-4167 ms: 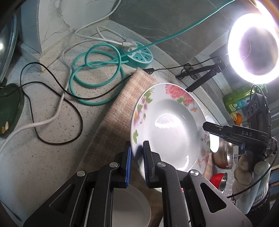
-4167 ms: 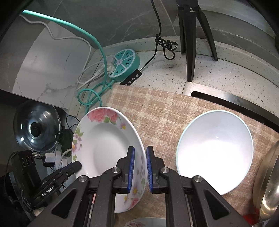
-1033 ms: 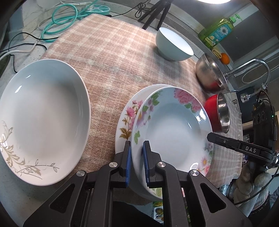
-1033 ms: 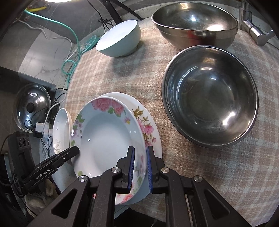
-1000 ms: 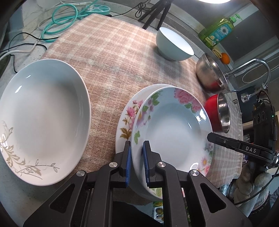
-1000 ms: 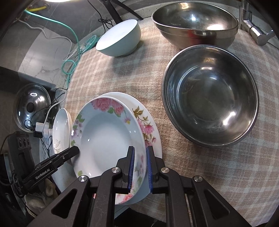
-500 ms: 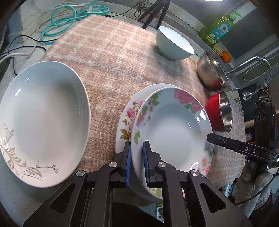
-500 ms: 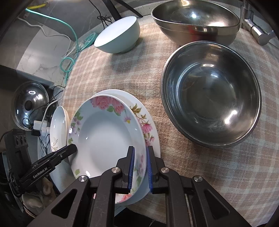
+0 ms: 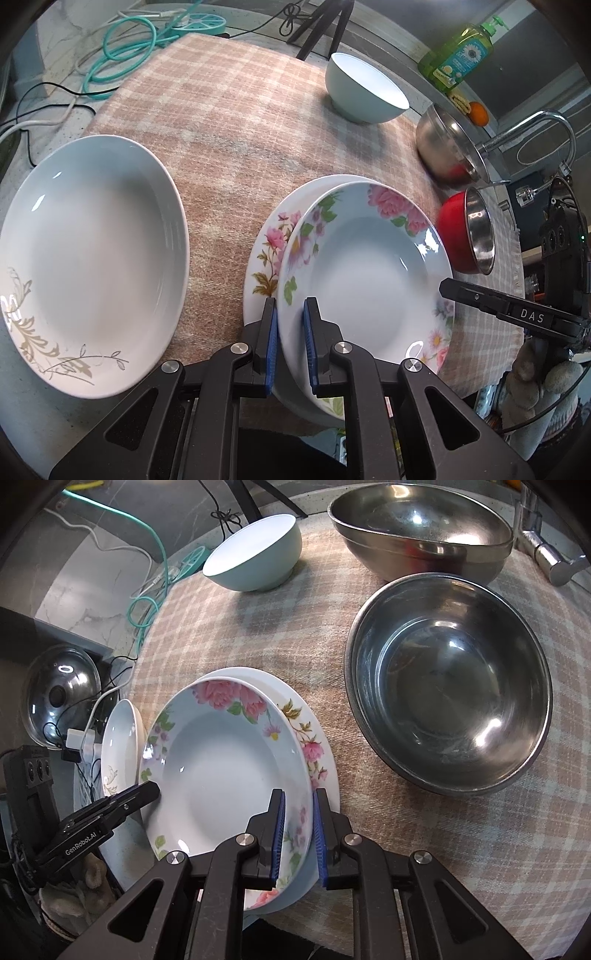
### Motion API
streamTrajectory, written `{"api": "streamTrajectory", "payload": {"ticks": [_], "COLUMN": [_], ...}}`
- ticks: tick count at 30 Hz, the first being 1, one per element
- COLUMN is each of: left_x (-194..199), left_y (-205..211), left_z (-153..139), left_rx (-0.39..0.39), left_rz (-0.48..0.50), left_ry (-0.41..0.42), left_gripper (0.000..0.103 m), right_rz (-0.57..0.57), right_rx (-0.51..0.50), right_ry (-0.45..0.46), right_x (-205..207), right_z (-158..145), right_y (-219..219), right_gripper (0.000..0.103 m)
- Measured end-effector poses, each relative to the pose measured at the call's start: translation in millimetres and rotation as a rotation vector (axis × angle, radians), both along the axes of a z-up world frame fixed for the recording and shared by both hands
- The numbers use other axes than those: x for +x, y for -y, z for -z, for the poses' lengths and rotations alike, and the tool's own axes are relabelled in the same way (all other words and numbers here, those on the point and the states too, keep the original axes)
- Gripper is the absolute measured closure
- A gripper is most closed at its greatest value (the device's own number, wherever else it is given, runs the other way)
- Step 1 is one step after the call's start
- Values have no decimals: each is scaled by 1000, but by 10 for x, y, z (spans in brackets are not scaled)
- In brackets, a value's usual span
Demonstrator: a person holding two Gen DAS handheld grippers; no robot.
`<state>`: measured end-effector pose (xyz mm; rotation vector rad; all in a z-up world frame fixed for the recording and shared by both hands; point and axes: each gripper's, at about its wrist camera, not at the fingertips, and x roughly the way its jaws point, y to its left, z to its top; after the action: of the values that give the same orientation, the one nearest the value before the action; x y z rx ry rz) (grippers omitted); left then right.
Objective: Organize plates and bowls
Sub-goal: 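Settle the rose-rimmed plate on the stack and open the right gripper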
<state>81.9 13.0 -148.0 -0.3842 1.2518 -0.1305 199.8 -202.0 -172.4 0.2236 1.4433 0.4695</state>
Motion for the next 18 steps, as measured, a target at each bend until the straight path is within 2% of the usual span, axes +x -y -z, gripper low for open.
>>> {"api": "streamTrajectory", "payload": {"ticks": [18], "left_x": [2], "left_y": [31], "left_z": [-10], "left_rx": [27], "left_rz": [15], "left_ry": [0], "left_gripper": [91], "right_rz": [10], "right_rx": [6], "right_ry": [-13], "right_x": [13], "right_z": [5], "right_y": [17], "right_gripper": [88]}}
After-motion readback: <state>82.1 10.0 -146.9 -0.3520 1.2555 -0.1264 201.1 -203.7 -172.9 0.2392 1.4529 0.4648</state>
